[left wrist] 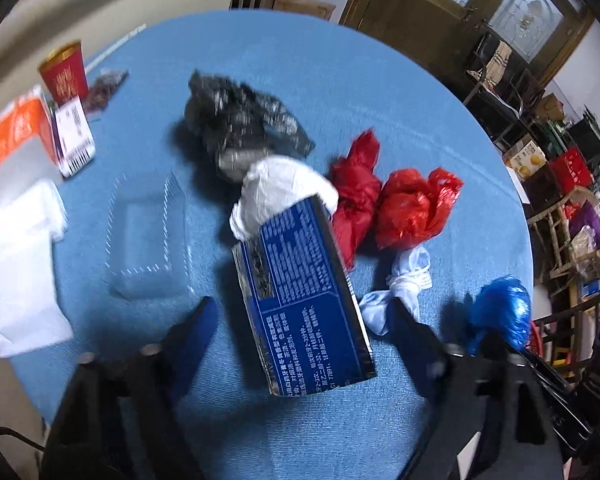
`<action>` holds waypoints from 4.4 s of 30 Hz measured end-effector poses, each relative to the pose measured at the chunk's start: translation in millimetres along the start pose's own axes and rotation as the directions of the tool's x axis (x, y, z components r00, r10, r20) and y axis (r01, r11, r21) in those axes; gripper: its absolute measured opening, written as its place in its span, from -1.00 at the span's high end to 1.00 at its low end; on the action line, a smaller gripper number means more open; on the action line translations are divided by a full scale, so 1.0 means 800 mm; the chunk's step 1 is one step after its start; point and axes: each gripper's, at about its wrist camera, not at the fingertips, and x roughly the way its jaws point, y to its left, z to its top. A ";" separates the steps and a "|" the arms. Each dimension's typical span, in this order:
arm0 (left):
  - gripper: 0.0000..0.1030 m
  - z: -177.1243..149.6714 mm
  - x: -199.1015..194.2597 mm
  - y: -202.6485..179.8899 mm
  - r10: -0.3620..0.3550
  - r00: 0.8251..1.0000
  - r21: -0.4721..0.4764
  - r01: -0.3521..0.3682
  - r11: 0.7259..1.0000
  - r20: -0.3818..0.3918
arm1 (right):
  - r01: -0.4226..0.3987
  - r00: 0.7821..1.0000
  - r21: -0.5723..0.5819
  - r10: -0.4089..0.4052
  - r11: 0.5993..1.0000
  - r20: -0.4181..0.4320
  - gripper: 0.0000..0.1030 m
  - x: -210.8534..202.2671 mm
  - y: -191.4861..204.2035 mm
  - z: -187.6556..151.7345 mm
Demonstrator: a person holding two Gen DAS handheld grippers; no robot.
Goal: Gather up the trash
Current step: 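Grasp the blue bag with the right tool while the left tool grasps the blue carton, then carry both items to the red basket and open both tools to drop them, then return both tools to the table toward the clear tray and white mask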
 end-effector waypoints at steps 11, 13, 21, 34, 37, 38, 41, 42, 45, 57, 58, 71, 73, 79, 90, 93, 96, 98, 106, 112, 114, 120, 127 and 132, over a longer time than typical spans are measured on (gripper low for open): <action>-0.18 -0.016 -0.003 0.014 -0.025 1.000 -0.045 0.025 0.999 0.015 | 0.002 0.998 0.018 -0.003 1.000 0.055 0.01 -0.038 -0.024 -0.015; -0.18 -0.020 -0.015 0.012 -0.018 0.999 -0.037 0.020 0.999 0.036 | 0.001 0.998 0.026 -0.002 1.000 0.069 0.01 -0.047 -0.028 -0.016; -0.18 -0.056 -0.072 -0.068 -0.016 0.986 0.187 -0.015 0.982 0.166 | -0.004 0.988 0.052 -0.004 0.999 0.153 0.01 -0.094 -0.052 -0.029; -0.18 -0.140 -0.055 -0.271 -0.197 0.979 0.665 0.183 0.724 -0.054 | 0.094 0.969 0.239 -0.144 0.966 0.202 0.00 -0.177 -0.170 -0.075; -0.18 -0.149 -0.039 -0.308 -0.210 0.970 0.701 0.237 0.673 -0.126 | 0.120 0.963 0.291 -0.183 0.949 0.199 0.00 -0.191 -0.201 -0.089; -0.19 -0.153 -0.036 -0.318 -0.214 0.966 0.708 0.252 0.660 -0.144 | 0.123 0.962 0.312 -0.191 0.942 0.195 0.00 -0.195 -0.213 -0.094; -0.20 -0.165 -0.025 -0.349 -0.221 0.954 0.732 0.298 0.613 -0.204 | 0.127 0.961 0.370 -0.207 0.920 0.185 -0.01 -0.206 -0.242 -0.107; -0.20 -0.166 -0.020 -0.359 -0.219 0.952 0.739 0.304 0.601 -0.214 | 0.127 0.961 0.386 -0.210 0.914 0.181 -0.02 -0.208 -0.250 -0.111; -0.21 -0.172 -0.003 -0.385 -0.220 0.941 0.753 0.339 0.564 -0.259 | 0.126 0.961 0.431 -0.218 0.894 0.170 -0.07 -0.214 -0.270 -0.114; -0.38 -0.153 -0.010 -0.350 -0.252 0.944 0.720 0.327 0.612 -0.214 | 0.133 0.955 0.479 -0.242 0.868 0.173 -0.38 -0.220 -0.278 -0.108; -0.38 -0.149 -0.015 -0.340 -0.259 0.945 0.711 0.323 0.625 -0.202 | 0.126 0.956 0.473 -0.235 0.872 0.178 -0.38 -0.219 -0.272 -0.104; -0.38 -0.109 -0.081 -0.135 -0.186 0.980 0.540 0.118 0.834 0.073 | 0.025 0.980 0.186 -0.061 0.982 0.189 -0.38 -0.150 -0.099 -0.028; -0.38 -0.105 -0.090 -0.099 -0.147 0.983 0.498 0.073 0.864 0.110 | 0.007 0.983 0.156 -0.035 0.988 0.179 -0.38 -0.137 -0.076 -0.023; -0.38 -0.076 -0.108 0.002 -0.027 0.983 0.341 -0.038 0.939 0.183 | -0.030 0.994 0.078 0.021 0.997 0.106 -0.38 -0.092 -0.015 -0.012; -0.38 0.022 -0.070 0.091 0.036 0.991 0.080 -0.047 0.996 0.128 | -0.104 0.994 -0.025 0.103 0.994 -0.042 -0.38 0.016 0.084 0.039; -0.38 0.038 -0.048 0.100 0.042 0.996 0.028 -0.045 0.999 0.084 | -0.091 0.992 -0.032 0.088 0.995 -0.089 -0.37 0.050 0.101 0.044; -0.38 0.048 -0.025 0.102 0.058 0.998 0.004 -0.059 0.998 0.040 | -0.033 0.993 -0.033 0.029 0.999 -0.113 -0.18 0.077 0.110 0.046; -0.38 0.050 -0.016 0.102 0.061 0.998 -0.010 -0.061 0.998 0.016 | -0.013 0.991 -0.029 0.009 0.999 -0.131 -0.06 0.087 0.110 0.046; -0.05 0.044 0.005 0.089 0.070 0.997 0.007 -0.070 0.998 -0.028 | 0.023 0.996 -0.113 -0.032 0.993 -0.078 0.42 0.079 0.119 0.037; -0.01 0.027 0.002 0.085 0.075 0.997 0.003 -0.075 0.997 -0.019 | 0.014 0.997 -0.094 -0.021 0.995 -0.070 0.48 0.067 0.108 0.033; 0.00 0.022 0.001 0.082 0.070 0.997 0.005 -0.070 0.998 -0.019 | 0.017 0.998 -0.091 -0.023 0.996 -0.067 0.48 0.061 0.104 0.032; 0.01 -0.005 -0.007 0.077 0.069 0.998 0.020 -0.069 0.997 0.008 | 0.019 0.999 -0.093 -0.023 0.995 -0.044 0.48 0.052 0.100 0.025; 0.02 -0.053 -0.041 0.046 0.059 0.997 0.070 -0.062 0.996 0.042 | 0.008 1.000 -0.055 -0.009 0.998 -0.020 0.48 0.032 0.075 0.008; 0.02 -0.076 -0.057 0.020 0.050 0.997 0.115 -0.057 0.992 0.065 | 0.015 1.000 -0.038 -0.015 0.999 -0.001 0.48 0.016 0.061 0.009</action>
